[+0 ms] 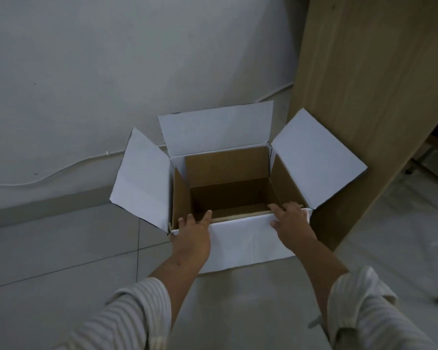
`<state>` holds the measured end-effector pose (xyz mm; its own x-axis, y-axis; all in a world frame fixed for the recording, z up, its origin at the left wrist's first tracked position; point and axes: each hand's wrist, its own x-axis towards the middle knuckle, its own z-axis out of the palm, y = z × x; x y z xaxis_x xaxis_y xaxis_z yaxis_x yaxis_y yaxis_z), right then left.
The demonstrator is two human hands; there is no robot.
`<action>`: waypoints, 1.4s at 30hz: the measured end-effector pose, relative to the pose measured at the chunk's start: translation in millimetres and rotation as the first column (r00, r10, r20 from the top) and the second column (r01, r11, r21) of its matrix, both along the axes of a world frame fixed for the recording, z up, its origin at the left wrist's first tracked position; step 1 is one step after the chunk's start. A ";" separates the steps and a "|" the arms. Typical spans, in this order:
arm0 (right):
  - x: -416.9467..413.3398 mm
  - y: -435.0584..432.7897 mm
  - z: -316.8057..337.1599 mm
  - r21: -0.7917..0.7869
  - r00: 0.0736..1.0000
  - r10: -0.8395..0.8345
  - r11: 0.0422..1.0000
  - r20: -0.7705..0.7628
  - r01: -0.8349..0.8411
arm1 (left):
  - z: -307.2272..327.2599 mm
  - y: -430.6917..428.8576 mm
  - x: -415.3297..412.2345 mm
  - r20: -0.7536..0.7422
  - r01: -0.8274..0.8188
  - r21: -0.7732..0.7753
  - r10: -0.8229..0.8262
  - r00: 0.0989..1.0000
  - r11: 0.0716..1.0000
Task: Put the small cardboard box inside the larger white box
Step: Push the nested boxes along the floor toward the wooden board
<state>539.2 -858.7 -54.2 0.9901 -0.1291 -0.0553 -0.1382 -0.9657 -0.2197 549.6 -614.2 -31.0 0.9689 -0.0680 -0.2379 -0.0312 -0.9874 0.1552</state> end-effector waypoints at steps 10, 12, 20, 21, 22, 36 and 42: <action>22.4 -3.8 -0.1 0.017 1.000 -0.006 1.000 -0.021 0.007 | -6.8 -6.8 17.0 -0.003 -0.025 0.009 0.025 1.000 1.000; 29.9 -10.1 -2.3 0.006 1.000 0.008 1.000 -0.016 -0.008 | -10.2 -11.7 19.5 0.016 -0.038 0.006 0.037 0.999 0.999; 45.7 -20.3 -9.3 -0.068 0.997 0.076 0.995 -0.013 -0.077 | -17.3 -24.0 36.9 0.106 -0.085 -0.018 0.086 0.991 0.996; 47.4 -20.0 -9.0 -0.054 0.998 0.067 0.996 -0.005 -0.067 | -18.0 -24.1 39.7 0.113 -0.086 -0.022 0.088 0.990 0.996; 49.6 -20.0 -7.7 -0.028 0.999 0.045 0.999 0.008 -0.045 | -18.1 -24.7 42.3 0.115 -0.087 -0.022 0.089 0.989 0.996; 81.7 -31.6 1.7 0.087 0.998 -0.001 0.996 0.067 -0.005 | -19.2 -40.7 65.6 0.129 -0.099 -0.005 0.099 0.987 0.995; 86.2 -33.5 1.0 0.115 0.996 -0.005 0.993 0.089 -0.005 | -21.3 -42.2 69.2 0.122 -0.098 0.005 0.097 0.988 0.995</action>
